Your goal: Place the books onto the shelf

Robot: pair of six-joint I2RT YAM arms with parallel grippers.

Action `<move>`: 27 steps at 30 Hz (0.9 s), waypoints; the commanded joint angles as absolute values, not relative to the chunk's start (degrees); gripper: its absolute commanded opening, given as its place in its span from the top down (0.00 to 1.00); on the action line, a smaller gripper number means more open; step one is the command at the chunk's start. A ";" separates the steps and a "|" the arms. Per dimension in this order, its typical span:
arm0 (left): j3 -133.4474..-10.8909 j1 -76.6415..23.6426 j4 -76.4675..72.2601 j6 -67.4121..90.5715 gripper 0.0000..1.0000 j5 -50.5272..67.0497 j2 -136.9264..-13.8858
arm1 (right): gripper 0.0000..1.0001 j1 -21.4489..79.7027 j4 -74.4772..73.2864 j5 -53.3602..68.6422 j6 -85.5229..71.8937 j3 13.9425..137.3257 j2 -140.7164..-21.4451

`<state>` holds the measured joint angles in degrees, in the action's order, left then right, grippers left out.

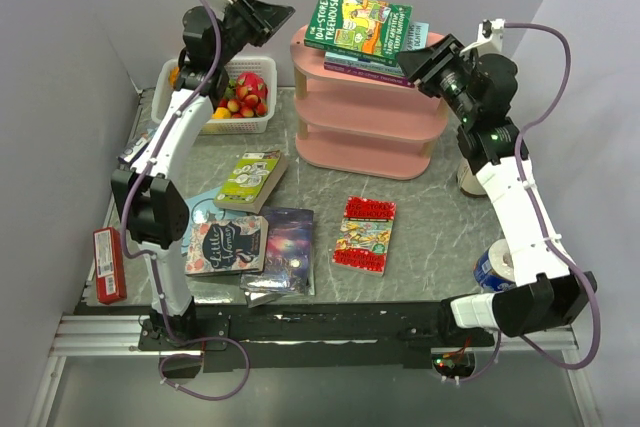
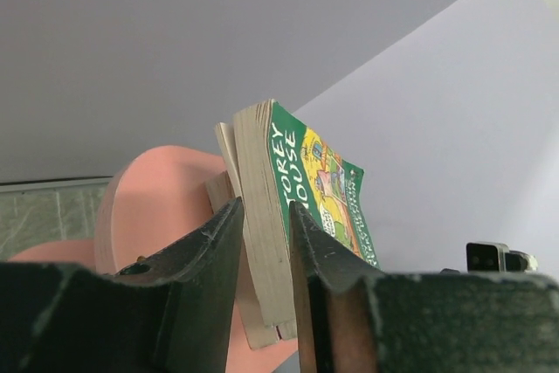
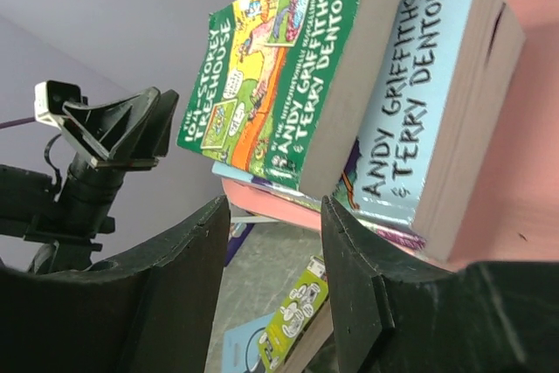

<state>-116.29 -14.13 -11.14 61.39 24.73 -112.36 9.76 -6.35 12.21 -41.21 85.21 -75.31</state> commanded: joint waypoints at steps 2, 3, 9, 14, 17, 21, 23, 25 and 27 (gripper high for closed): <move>-119.09 -14.41 -16.00 63.54 0.64 27.07 -113.47 | 0.47 9.32 -1.85 13.89 -42.01 88.07 -75.67; -119.09 -14.50 -16.34 63.63 0.64 27.24 -113.55 | 0.47 9.32 -1.76 13.71 -41.84 88.07 -75.85; -119.88 -15.03 -17.32 64.34 0.63 27.51 -114.70 | 0.48 9.05 -2.46 14.24 -41.92 89.56 -77.95; -118.92 -15.56 -18.89 64.95 0.64 27.60 -114.87 | 0.49 8.96 -3.25 14.77 -41.75 91.40 -79.89; -119.79 -15.91 -18.90 65.13 0.64 27.77 -115.22 | 0.49 8.96 -4.04 14.50 -41.40 92.11 -80.68; -120.32 -16.43 -19.16 65.13 0.65 28.21 -115.58 | 0.49 9.05 -3.95 14.59 -41.40 92.28 -81.21; -120.67 -16.70 -18.90 64.78 0.66 28.47 -115.75 | 0.49 8.96 -4.22 14.68 -41.22 92.64 -81.39; -120.67 -16.96 -18.55 64.34 0.66 28.48 -115.75 | 0.49 8.88 -4.22 14.50 -41.22 92.64 -81.47; -120.50 -17.23 -18.37 64.34 0.66 28.48 -115.84 | 0.49 8.96 -4.22 14.50 -41.22 92.72 -81.65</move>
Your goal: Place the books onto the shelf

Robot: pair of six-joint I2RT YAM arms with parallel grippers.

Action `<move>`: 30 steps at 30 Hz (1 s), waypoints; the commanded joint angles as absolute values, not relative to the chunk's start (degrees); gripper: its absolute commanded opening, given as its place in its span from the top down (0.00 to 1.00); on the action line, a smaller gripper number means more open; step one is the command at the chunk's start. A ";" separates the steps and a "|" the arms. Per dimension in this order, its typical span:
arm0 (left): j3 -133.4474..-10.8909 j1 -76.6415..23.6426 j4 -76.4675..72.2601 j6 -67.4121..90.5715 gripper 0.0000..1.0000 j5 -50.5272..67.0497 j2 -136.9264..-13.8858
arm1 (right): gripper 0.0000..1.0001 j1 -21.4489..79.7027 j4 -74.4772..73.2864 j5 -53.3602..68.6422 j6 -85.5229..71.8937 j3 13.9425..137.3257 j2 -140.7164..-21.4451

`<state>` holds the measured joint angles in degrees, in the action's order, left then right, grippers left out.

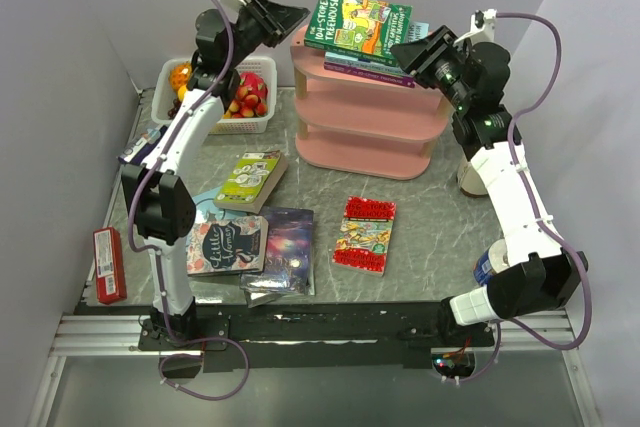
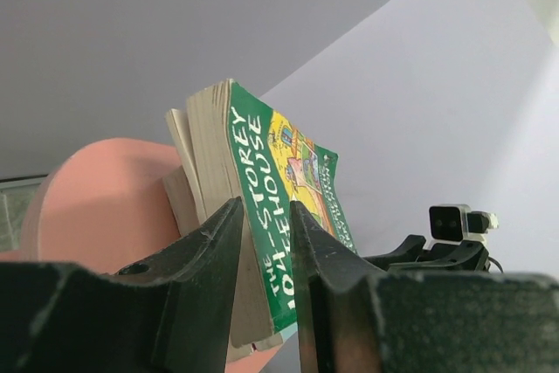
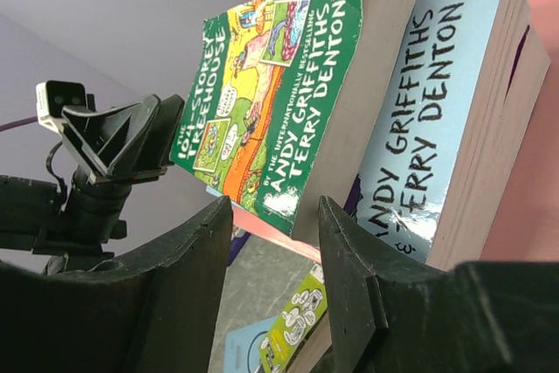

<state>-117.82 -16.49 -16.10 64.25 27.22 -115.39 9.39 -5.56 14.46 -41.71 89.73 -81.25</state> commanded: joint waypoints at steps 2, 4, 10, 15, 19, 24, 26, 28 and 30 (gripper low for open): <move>-120.23 -17.31 -18.20 64.16 0.66 28.48 -115.93 | 0.49 8.88 -4.31 14.50 -41.22 92.90 -81.74; -120.15 -17.49 -18.11 64.07 0.66 28.65 -116.10 | 0.49 8.96 -4.57 14.59 -41.05 93.42 -82.00; -120.49 -17.84 -17.76 63.72 0.67 28.56 -116.54 | 0.49 8.88 -5.80 14.94 -40.96 95.01 -83.58; -120.50 -18.37 -17.93 63.72 0.68 29.35 -116.98 | 0.51 8.88 -5.19 15.56 -41.13 94.75 -84.02; -121.11 -19.07 -17.93 63.46 0.68 30.06 -117.42 | 0.52 8.96 -4.75 15.73 -41.13 94.31 -83.58; -121.55 -20.04 -18.28 63.63 0.69 30.67 -117.95 | 0.53 8.96 -4.40 16.08 -41.39 93.96 -82.79; -121.82 -20.56 -18.37 63.72 0.69 30.94 -117.95 | 0.53 8.88 -4.57 16.26 -41.40 93.87 -82.27; -121.82 -21.00 -18.37 63.55 0.69 30.94 -117.95 | 0.53 8.96 -4.40 16.26 -41.40 93.34 -81.92; -122.08 -21.71 -18.11 63.11 0.69 30.94 -118.04 | 0.53 8.96 -4.39 16.26 -41.31 92.90 -81.30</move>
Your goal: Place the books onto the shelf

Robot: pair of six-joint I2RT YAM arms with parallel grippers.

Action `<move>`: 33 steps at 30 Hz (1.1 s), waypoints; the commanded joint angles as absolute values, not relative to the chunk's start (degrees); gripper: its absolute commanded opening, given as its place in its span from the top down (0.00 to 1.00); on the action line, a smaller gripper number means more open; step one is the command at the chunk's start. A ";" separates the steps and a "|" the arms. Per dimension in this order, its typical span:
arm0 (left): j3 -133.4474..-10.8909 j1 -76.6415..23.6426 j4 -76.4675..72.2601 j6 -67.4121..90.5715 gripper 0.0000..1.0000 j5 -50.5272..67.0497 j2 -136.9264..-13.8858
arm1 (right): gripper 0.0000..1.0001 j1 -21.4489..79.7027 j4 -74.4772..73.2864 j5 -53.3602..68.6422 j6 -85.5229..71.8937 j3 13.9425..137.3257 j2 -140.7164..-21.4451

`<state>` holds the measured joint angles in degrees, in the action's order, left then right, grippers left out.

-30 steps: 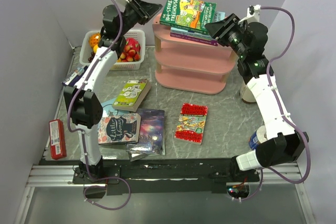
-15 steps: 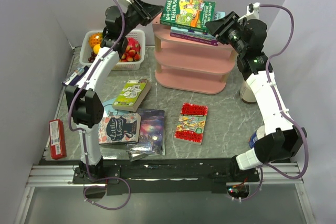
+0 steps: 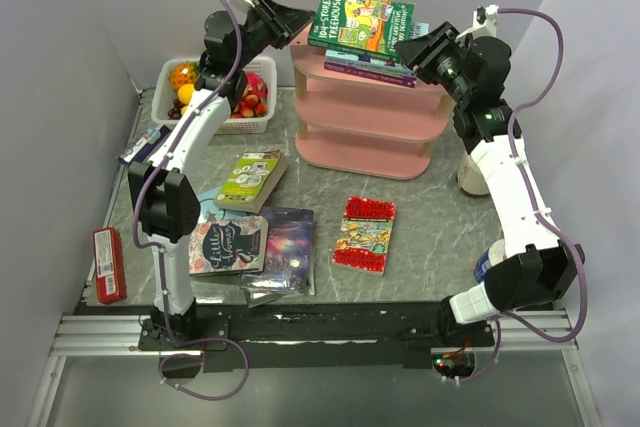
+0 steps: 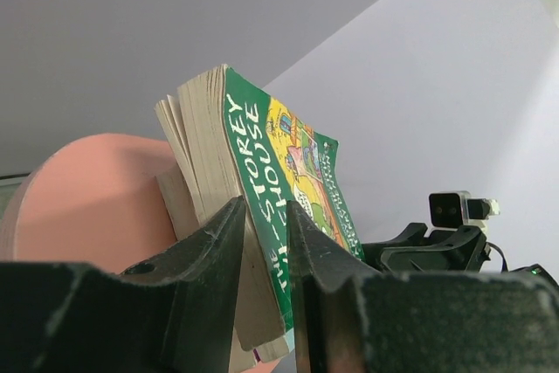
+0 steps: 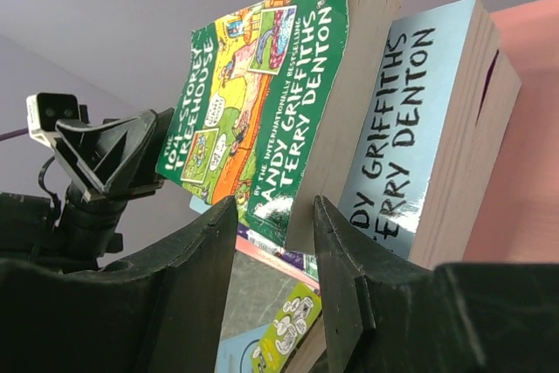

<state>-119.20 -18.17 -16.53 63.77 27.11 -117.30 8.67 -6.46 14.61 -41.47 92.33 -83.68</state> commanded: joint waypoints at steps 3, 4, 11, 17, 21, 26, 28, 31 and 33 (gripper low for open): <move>-122.26 -22.41 -18.10 63.11 0.69 30.94 -118.21 | 0.53 8.88 -4.39 16.17 -41.22 92.29 -80.51; -122.43 -22.50 -18.02 63.02 0.68 30.85 -118.21 | 0.53 8.88 -4.48 16.17 -41.05 92.20 -80.33; -122.34 -23.38 -17.93 63.02 0.68 30.85 -118.21 | 0.53 8.96 -4.48 15.91 -40.78 90.44 -78.14; -122.17 -24.08 -17.76 62.75 0.68 30.85 -117.86 | 0.53 8.88 -4.57 15.21 -40.34 88.33 -76.20; -122.34 -24.70 -17.67 62.40 0.68 30.85 -117.95 | 0.53 8.79 -4.75 14.94 -40.17 87.89 -75.85; -122.08 -25.49 -17.49 61.79 0.67 30.94 -117.69 | 0.53 7.82 -5.18 15.03 -40.34 88.59 -76.29; -121.82 -25.58 -17.58 61.87 0.67 31.11 -117.60 | 0.53 7.39 -5.19 15.03 -40.34 88.68 -76.38; -121.55 -25.84 -17.67 61.87 0.67 31.20 -117.60 | 0.53 7.03 -5.01 15.20 -40.69 88.33 -76.38; -121.46 -25.93 -17.49 61.70 0.67 31.20 -117.51 | 0.53 6.86 -5.01 15.29 -40.69 88.42 -76.55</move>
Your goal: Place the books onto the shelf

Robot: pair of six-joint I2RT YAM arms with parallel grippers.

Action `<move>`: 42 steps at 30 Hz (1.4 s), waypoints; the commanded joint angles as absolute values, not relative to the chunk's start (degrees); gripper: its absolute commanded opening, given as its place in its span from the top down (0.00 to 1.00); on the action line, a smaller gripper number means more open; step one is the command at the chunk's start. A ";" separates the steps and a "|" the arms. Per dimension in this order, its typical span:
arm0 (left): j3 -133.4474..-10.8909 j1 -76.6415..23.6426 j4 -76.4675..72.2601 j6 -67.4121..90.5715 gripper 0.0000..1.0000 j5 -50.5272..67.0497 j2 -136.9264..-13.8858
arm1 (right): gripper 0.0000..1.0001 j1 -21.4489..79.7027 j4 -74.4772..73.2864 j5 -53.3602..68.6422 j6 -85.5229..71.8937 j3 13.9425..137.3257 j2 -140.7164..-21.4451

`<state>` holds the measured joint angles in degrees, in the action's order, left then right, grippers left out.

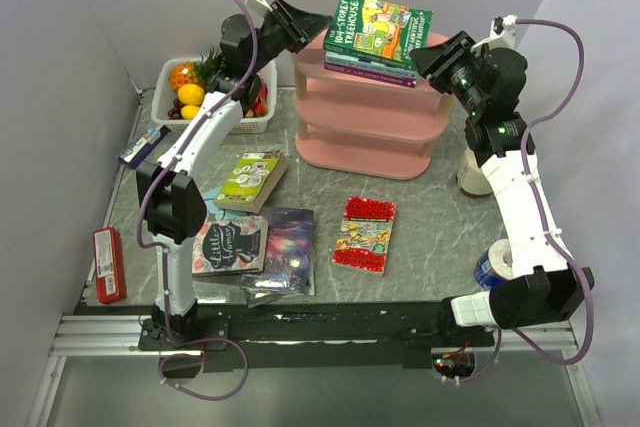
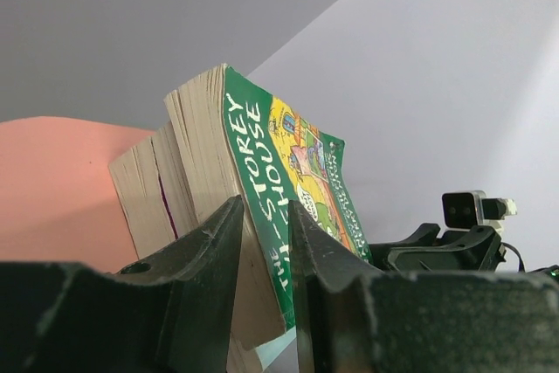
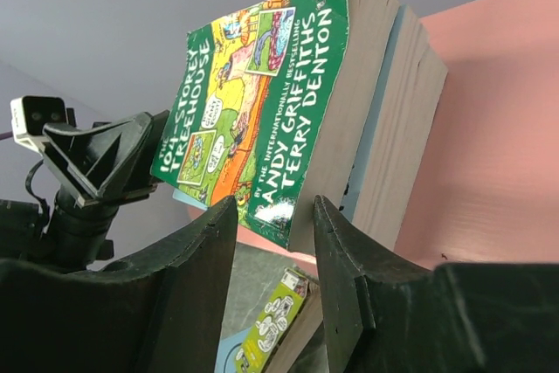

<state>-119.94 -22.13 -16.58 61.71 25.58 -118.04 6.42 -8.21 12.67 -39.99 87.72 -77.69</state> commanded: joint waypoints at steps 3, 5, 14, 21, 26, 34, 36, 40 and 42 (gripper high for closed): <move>-121.29 -25.93 -17.49 61.52 0.67 31.11 -117.25 | 0.53 6.86 -4.92 15.38 -40.78 88.42 -76.64; -121.20 -25.93 -17.49 61.35 0.67 31.11 -117.16 | 0.53 6.85 -5.01 15.38 -40.78 88.24 -76.55; -121.11 -26.10 -17.93 61.79 0.67 31.38 -117.42 | 0.53 6.85 -5.10 14.77 -40.87 87.45 -75.50; -121.46 -26.54 -17.84 61.61 0.67 31.38 -117.51 | 0.53 6.77 -5.10 14.77 -40.78 87.36 -74.79; -121.38 -26.81 -17.49 61.26 0.67 31.20 -117.51 | 0.52 6.85 -4.75 14.77 -40.87 86.75 -74.45; -119.98 -26.46 -17.49 61.00 0.58 30.24 -116.28 | 0.50 6.68 -5.45 14.15 -40.43 86.57 -74.45; -119.10 -25.58 -18.10 61.52 0.52 29.71 -115.49 | 0.48 6.24 -5.71 13.80 -40.43 86.57 -74.27; -117.69 -22.69 -19.42 63.28 0.39 29.79 -114.35 | 0.43 4.93 -6.33 12.04 -40.95 86.22 -72.87; -116.99 -21.28 -20.04 64.16 0.37 29.97 -113.39 | 0.42 3.70 -6.50 11.25 -41.39 85.87 -72.07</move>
<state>-118.45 -22.92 -18.65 61.80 26.41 -117.21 5.48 -8.56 11.68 -40.34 86.59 -75.72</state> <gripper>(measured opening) 0.613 0.569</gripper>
